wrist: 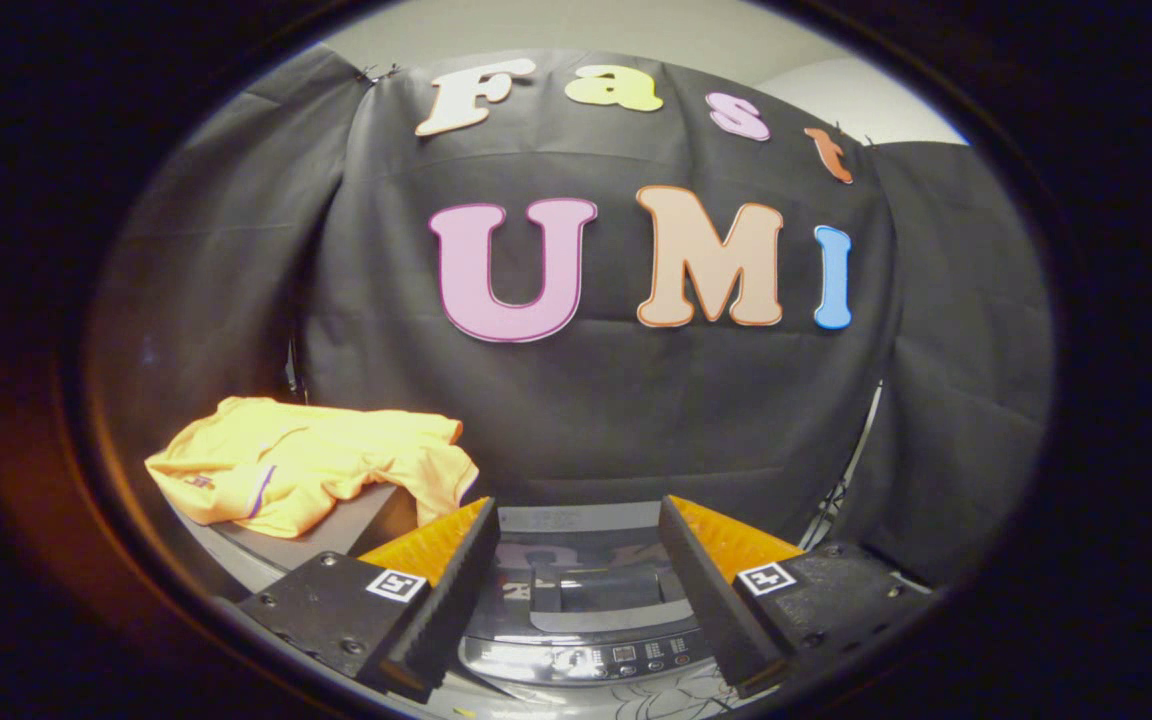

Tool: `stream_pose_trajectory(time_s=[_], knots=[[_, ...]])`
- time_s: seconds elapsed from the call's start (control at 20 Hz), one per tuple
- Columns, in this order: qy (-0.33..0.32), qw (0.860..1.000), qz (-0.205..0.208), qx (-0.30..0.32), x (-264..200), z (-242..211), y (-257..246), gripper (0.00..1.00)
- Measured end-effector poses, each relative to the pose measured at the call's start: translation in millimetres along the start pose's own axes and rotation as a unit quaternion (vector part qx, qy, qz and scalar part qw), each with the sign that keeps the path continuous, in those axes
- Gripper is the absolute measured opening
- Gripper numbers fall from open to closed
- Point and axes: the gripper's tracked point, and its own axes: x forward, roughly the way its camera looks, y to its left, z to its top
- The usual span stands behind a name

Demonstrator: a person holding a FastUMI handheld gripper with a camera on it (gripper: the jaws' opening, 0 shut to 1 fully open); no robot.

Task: Put the clothes into the washing machine and then close the washing machine lid.

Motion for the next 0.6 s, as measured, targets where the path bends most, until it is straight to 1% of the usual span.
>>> stream_pose_trajectory(time_s=[0.2, 0.4, 0.55, 0.6], knots=[[0.021, 1.000, -0.001, 0.009, 20.7, -41.2, -4.1, 0.98], [-0.001, 1.000, -0.004, -0.014, 27.6, -32.6, 2.9, 0.97], [-0.031, 0.998, 0.022, -0.047, 28.7, -8.8, 30.8, 0.97], [-0.029, 0.998, 0.035, -0.048, 26.9, -8.0, 43.2, 0.97]])
